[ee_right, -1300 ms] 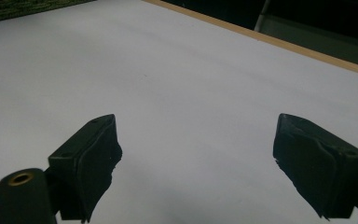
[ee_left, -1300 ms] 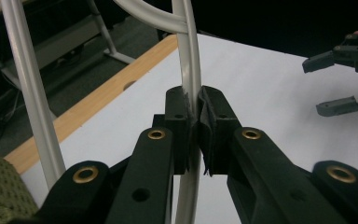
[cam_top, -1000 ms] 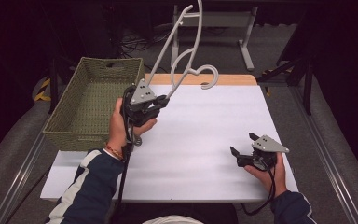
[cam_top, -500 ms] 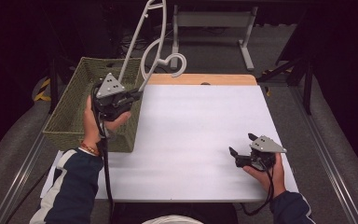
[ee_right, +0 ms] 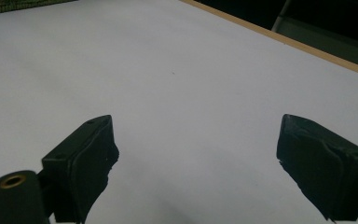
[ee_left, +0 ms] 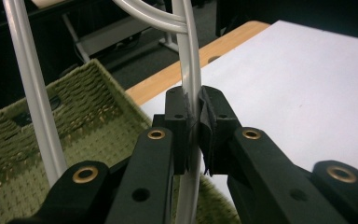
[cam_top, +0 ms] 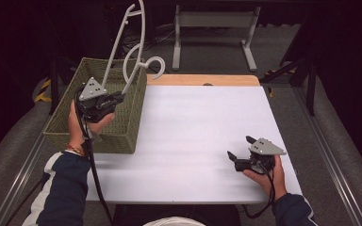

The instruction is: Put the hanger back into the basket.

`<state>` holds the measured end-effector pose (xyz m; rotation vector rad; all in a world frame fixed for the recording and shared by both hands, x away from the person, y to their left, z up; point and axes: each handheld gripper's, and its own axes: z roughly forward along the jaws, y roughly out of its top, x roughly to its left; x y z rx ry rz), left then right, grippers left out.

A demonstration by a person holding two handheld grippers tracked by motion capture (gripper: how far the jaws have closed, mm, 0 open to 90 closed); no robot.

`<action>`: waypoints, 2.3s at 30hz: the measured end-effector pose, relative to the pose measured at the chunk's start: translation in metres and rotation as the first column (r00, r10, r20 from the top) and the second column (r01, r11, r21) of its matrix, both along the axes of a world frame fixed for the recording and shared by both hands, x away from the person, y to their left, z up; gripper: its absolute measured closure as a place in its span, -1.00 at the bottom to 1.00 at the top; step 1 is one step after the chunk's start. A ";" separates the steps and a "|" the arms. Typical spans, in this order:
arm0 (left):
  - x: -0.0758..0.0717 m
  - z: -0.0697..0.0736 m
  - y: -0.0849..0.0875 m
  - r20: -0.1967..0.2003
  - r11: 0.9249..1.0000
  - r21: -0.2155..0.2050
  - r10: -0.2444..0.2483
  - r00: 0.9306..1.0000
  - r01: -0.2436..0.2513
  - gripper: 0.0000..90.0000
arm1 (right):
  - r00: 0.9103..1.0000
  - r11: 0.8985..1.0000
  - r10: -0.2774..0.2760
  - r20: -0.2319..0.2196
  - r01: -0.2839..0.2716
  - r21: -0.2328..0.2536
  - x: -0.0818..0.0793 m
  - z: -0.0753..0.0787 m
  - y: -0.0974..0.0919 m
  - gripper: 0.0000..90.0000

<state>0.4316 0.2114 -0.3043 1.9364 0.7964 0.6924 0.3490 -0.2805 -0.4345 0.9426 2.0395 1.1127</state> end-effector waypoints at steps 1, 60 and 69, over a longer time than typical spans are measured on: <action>0.002 -0.002 0.002 -0.006 1.000 0.012 0.002 1.000 -0.002 0.83 | 1.000 1.000 0.000 0.000 0.000 -0.002 0.000 0.000 0.000 -0.73; -0.005 -0.043 0.075 -0.102 0.999 0.035 0.027 0.994 -0.024 0.30 | 0.999 0.999 0.018 -0.034 -0.019 -0.040 -0.001 -0.003 0.009 -0.72; -0.014 -0.038 0.063 -0.004 0.998 -0.010 0.060 0.998 -0.060 -0.17 | 1.000 0.999 0.017 -0.016 -0.018 -0.039 -0.002 0.000 0.008 -0.72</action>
